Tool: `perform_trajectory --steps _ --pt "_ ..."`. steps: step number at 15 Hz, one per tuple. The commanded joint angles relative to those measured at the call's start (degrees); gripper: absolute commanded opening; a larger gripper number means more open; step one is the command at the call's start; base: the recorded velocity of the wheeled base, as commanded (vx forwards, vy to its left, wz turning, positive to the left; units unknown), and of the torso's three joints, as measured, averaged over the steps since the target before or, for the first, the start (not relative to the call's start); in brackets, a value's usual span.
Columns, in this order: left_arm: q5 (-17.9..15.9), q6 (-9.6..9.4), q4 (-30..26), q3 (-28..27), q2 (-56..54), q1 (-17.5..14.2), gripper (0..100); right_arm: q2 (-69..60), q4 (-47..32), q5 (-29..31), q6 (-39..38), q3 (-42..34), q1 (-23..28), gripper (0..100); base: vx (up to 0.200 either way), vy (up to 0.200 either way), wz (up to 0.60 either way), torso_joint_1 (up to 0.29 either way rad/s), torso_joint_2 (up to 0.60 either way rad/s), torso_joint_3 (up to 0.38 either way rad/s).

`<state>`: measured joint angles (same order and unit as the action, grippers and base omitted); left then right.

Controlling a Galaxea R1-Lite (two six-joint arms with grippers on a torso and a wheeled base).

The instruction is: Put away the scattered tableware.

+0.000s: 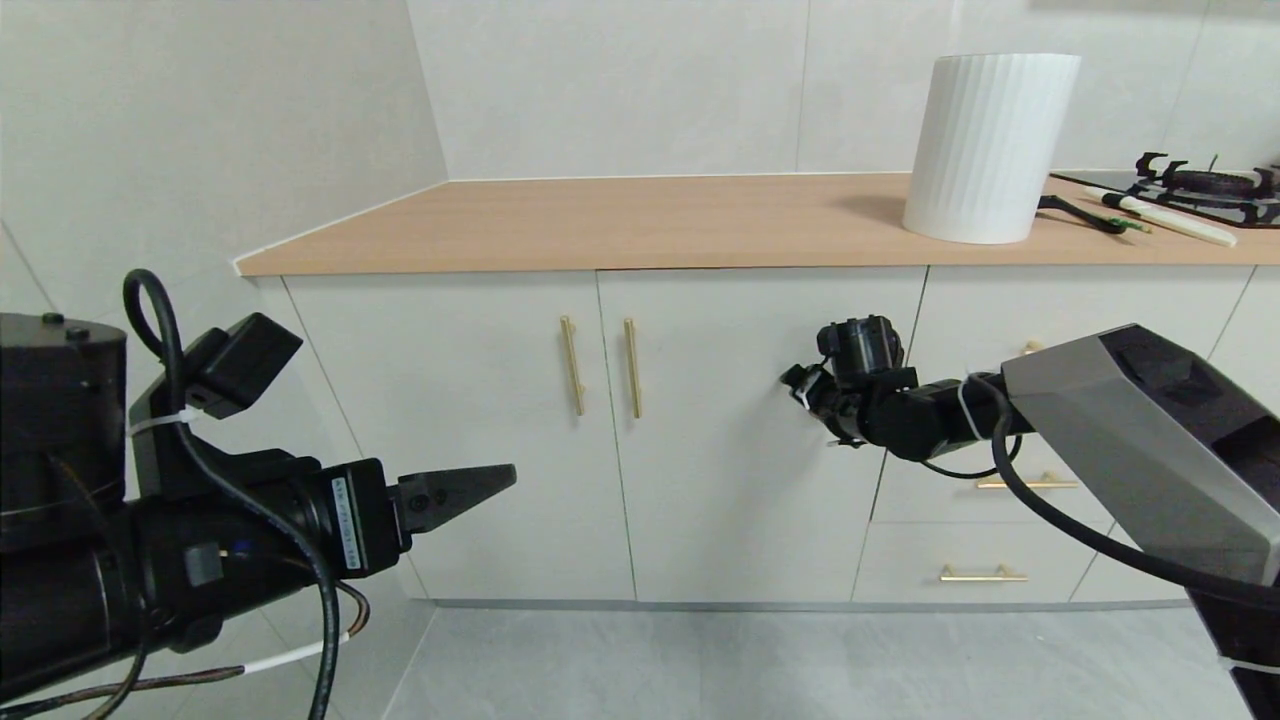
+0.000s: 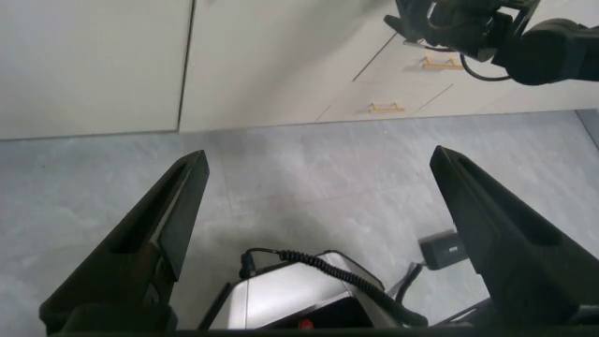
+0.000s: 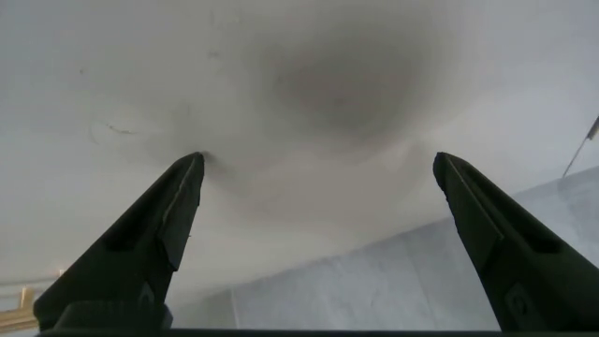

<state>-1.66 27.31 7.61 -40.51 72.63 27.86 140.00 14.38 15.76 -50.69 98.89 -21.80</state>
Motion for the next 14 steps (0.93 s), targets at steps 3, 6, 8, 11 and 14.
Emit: perform_trajectory --steps 3,6,8,11,14 --pt "-0.01 0.03 0.04 0.08 0.14 0.01 100 0.54 -0.06 1.64 0.15 0.69 0.26 100 0.000 0.000 0.00 0.000 0.00 0.000" --pt "-0.01 0.03 0.04 -0.01 0.05 0.01 100 -2.27 -0.67 1.64 0.24 -2.12 0.09 100 0.000 0.000 0.00 0.000 0.00 0.000" --pt "-0.01 -0.06 0.04 -0.01 0.05 -0.08 100 -9.83 -0.59 0.15 0.77 -9.94 -0.44 100 0.000 0.000 0.00 0.000 0.00 0.000" --pt "0.08 -0.24 0.13 0.08 -0.82 -0.17 100 -24.16 -0.23 -4.69 5.34 -23.57 -1.32 100 0.000 0.000 0.00 0.000 0.00 0.000" --pt "0.25 -0.41 0.57 -0.01 -3.99 -0.35 100 -39.98 2.14 -4.86 11.05 -37.98 -1.58 100 0.000 0.000 0.00 0.000 0.00 0.000"
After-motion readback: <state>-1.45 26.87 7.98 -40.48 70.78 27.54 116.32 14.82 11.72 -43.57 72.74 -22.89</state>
